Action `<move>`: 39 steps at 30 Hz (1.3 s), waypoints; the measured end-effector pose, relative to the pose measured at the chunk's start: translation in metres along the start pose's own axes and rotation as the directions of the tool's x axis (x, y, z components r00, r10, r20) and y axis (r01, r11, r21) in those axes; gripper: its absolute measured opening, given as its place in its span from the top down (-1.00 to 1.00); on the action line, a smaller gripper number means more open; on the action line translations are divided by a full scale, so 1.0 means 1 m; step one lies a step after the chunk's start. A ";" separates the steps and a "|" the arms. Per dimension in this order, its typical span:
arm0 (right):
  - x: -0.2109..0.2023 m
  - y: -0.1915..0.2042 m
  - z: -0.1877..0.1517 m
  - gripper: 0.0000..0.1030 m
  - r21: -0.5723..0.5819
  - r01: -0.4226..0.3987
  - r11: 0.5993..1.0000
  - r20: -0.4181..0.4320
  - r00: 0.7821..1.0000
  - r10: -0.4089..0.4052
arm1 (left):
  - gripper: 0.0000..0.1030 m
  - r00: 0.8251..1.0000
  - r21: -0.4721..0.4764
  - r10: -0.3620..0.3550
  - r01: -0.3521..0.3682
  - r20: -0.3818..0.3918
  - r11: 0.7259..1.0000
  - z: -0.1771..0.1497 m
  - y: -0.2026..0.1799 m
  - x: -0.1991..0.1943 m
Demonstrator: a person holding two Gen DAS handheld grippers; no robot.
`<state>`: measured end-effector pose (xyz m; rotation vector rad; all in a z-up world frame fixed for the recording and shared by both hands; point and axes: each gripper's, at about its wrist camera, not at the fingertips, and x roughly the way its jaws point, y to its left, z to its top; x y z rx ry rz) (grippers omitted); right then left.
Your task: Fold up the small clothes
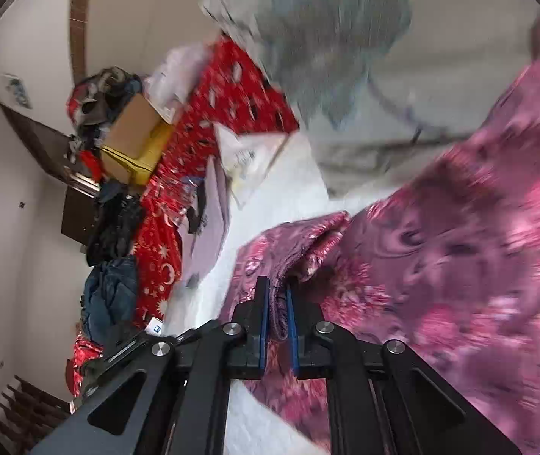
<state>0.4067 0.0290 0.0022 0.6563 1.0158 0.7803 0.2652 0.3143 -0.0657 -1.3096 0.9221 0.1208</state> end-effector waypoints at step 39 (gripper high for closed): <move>-0.300 -0.227 -0.041 0.32 0.384 0.216 0.898 0.268 0.904 -0.333 | 0.55 0.981 0.311 0.125 -0.074 -0.149 0.948 -0.170 -0.064 0.031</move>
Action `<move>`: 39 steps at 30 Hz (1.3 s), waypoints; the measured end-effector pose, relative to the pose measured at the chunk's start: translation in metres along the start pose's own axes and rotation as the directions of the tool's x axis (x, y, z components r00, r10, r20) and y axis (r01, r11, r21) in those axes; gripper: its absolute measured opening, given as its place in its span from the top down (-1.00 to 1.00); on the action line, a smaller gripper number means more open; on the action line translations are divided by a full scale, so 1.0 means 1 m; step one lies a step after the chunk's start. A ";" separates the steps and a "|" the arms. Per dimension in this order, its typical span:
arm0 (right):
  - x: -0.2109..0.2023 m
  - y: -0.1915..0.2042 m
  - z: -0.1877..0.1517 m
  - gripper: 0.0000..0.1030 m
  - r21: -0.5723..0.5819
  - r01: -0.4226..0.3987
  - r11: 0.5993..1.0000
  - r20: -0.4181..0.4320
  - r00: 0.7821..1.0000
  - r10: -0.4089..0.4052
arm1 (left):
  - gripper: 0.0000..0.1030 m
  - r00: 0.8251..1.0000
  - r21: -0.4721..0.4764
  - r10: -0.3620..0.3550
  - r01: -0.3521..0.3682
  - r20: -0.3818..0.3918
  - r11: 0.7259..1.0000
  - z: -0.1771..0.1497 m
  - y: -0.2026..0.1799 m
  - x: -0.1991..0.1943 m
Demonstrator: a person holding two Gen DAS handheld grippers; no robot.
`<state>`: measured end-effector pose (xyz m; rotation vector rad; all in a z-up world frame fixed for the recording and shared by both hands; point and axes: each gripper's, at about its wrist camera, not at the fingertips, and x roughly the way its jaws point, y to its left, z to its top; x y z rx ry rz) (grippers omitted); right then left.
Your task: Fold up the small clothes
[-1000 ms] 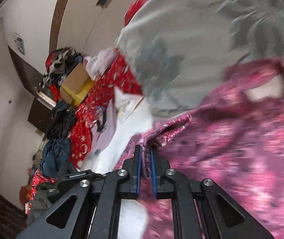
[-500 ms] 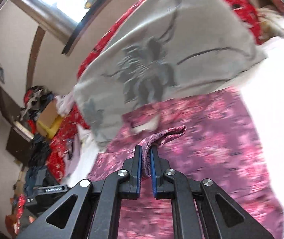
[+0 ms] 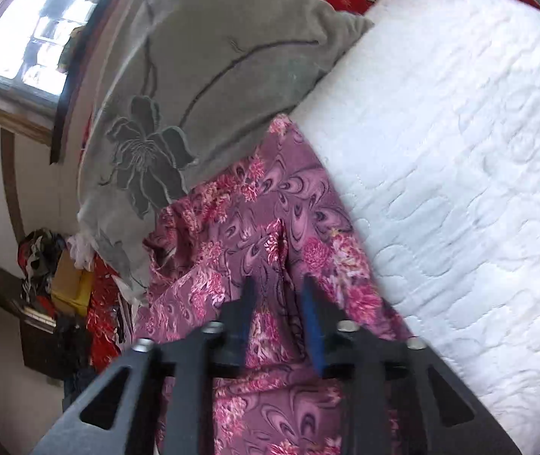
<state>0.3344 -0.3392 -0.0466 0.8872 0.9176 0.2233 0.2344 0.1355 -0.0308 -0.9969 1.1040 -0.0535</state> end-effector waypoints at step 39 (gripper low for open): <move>-0.057 -0.007 -0.079 0.70 -0.327 0.185 0.927 -0.279 0.918 -0.282 | -0.10 0.908 0.431 0.398 -0.310 -0.128 0.847 -0.097 -0.005 0.017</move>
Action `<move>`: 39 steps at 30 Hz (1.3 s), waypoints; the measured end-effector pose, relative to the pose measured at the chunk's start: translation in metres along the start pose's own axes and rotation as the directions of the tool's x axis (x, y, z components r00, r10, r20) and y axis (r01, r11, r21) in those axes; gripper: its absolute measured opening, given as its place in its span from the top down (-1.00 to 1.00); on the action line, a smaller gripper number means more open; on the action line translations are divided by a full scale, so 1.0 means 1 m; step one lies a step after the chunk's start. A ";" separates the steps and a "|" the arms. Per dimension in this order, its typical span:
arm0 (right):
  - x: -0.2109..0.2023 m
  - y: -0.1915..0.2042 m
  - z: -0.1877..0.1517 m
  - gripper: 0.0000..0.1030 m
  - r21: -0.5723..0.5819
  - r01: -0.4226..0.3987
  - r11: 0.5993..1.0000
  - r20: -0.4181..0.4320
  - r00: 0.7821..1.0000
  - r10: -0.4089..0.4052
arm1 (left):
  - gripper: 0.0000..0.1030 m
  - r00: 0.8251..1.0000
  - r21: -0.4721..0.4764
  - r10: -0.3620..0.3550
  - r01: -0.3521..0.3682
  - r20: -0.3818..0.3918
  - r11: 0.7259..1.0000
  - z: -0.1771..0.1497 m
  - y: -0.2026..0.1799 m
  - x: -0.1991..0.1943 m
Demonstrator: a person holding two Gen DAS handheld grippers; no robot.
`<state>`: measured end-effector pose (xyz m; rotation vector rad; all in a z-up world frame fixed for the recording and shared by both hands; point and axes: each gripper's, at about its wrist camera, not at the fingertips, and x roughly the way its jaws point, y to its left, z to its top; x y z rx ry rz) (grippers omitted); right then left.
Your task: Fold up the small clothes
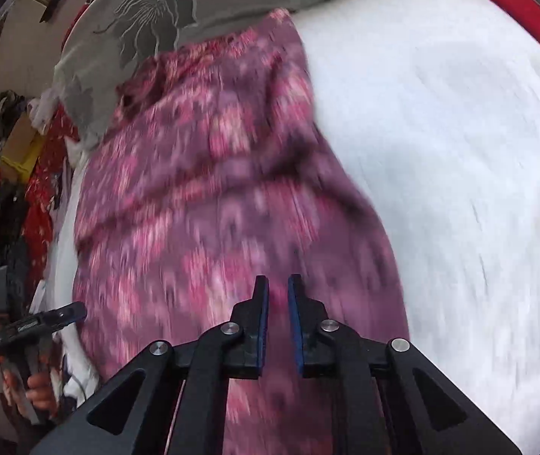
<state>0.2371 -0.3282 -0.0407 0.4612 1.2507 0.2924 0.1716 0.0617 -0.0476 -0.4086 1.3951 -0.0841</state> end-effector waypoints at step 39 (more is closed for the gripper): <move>-0.051 -0.061 -0.181 0.80 0.015 -0.411 0.912 0.028 0.911 0.410 | 0.86 0.972 0.011 -0.162 0.166 -0.171 0.986 -0.141 0.055 -0.051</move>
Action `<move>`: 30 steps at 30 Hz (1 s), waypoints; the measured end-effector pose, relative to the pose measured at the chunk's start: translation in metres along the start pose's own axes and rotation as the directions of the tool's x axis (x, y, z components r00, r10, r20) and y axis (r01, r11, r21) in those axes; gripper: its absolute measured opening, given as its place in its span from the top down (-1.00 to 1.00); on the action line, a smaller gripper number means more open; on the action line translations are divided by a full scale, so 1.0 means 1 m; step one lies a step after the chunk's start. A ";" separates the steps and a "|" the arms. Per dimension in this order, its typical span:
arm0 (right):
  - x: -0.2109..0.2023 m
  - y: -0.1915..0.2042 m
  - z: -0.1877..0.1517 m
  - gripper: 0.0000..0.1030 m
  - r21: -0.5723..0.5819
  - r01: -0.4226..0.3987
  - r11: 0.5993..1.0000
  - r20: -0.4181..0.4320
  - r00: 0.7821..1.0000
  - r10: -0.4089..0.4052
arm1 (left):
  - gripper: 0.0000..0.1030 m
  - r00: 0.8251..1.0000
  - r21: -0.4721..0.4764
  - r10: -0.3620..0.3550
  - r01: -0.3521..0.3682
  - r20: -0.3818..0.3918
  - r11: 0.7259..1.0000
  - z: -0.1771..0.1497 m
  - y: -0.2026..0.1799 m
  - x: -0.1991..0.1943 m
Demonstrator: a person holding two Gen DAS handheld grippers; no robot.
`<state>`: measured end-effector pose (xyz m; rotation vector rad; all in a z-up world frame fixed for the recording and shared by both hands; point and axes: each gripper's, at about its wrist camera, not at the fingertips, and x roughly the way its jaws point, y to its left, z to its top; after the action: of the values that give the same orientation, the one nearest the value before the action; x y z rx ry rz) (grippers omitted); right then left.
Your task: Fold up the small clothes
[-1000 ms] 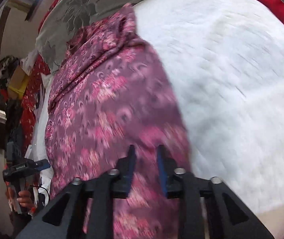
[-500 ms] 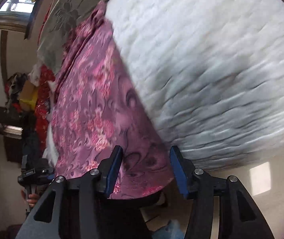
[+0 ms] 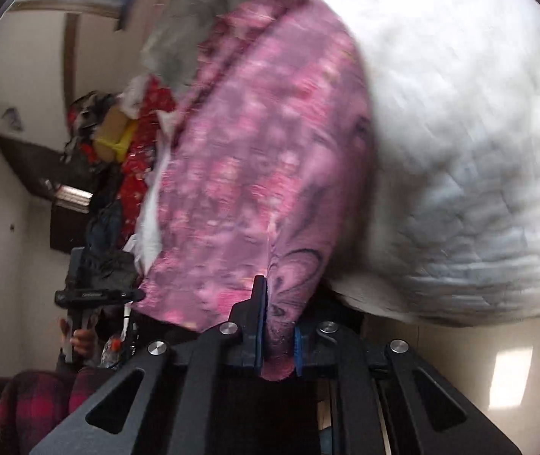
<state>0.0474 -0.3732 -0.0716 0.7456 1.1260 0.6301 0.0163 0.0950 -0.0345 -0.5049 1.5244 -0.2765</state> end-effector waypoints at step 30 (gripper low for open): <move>0.048 0.057 0.248 0.80 0.104 -0.180 0.978 0.323 0.936 0.138 | 0.86 0.838 -0.107 -0.283 0.371 0.467 0.923 0.242 0.013 -0.061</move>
<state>0.2937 -0.3525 0.0071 1.0212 0.8227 0.5518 0.2514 0.1697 0.0064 -0.9255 1.0135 -0.2570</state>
